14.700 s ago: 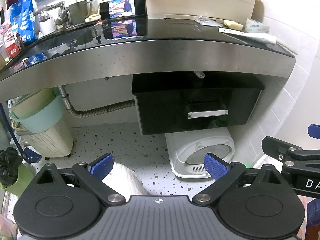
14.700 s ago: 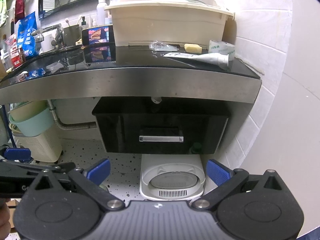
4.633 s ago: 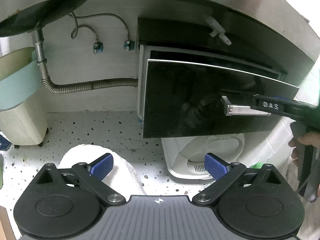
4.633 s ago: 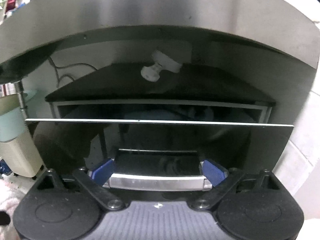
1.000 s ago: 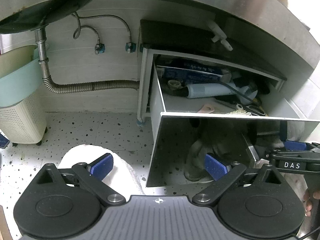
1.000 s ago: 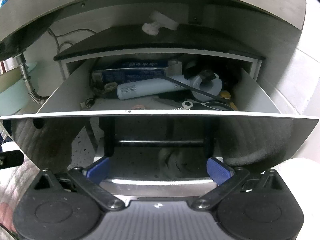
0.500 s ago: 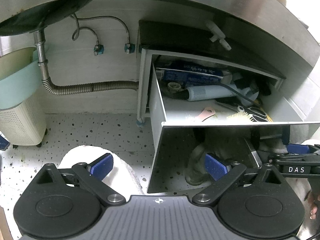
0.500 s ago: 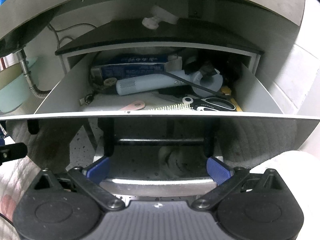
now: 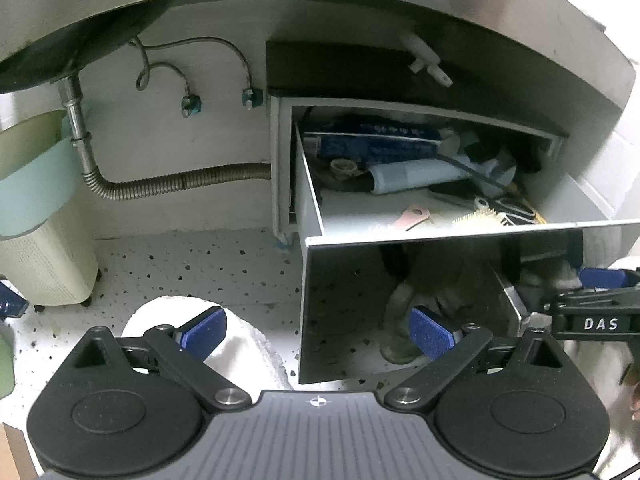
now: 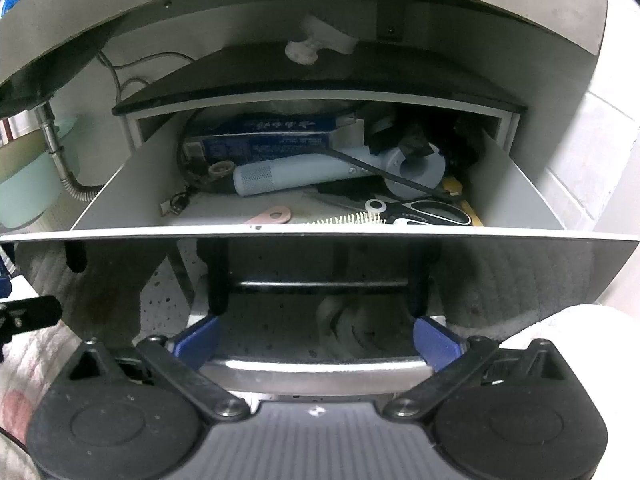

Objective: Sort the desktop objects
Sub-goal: 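Pull the drawer further out, then open the right gripper, then raise the left tool toward the white tube on the countertop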

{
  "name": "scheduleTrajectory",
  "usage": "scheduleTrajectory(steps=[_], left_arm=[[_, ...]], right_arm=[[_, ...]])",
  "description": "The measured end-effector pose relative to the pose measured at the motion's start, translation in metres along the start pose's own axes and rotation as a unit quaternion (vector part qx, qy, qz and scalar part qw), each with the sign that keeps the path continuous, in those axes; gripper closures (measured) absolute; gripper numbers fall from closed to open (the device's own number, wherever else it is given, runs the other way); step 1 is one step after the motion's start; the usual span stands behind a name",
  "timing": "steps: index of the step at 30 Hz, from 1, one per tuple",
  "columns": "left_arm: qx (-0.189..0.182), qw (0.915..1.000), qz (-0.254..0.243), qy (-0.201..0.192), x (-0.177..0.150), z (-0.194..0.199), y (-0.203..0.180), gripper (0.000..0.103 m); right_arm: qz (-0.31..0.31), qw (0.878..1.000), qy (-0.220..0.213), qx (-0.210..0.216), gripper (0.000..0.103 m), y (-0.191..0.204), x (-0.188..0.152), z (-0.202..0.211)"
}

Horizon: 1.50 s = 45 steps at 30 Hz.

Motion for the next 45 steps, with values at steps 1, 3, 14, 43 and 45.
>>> scheduleTrajectory(steps=[1,3,14,43,45], left_arm=[[0.001,1.0000,-0.002,0.001,0.000,0.000,-0.001,0.004],[0.002,1.0000,-0.006,0.004,-0.001,-0.001,-0.002,0.004],[-0.005,0.9985,-0.048,0.026,-0.004,-0.006,-0.015,0.004],[-0.089,0.9745,-0.205,0.013,0.033,0.074,-0.074,0.003],[-0.106,0.9681,-0.227,-0.002,0.041,0.086,-0.085,0.003]], right_arm=[[0.001,1.000,-0.002,0.000,0.000,0.000,-0.001,0.003],[0.003,1.000,-0.015,0.003,0.000,0.000,-0.001,0.011],[0.099,0.980,-0.172,0.028,0.000,-0.015,0.002,0.093],[0.118,0.971,-0.203,0.041,0.000,-0.050,-0.019,0.129],[0.123,0.970,-0.208,0.040,0.000,-0.049,-0.021,0.131]])
Point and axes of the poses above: each gripper's, at about its wrist camera, not at the fingertips, and z roughly against the way its jaws point, y to its left, x to its top, the point moved 4 cm from there along -z, roughly the way its jaws point, and after that the axes turned 5 degrees about y, right-handed, at the moved point
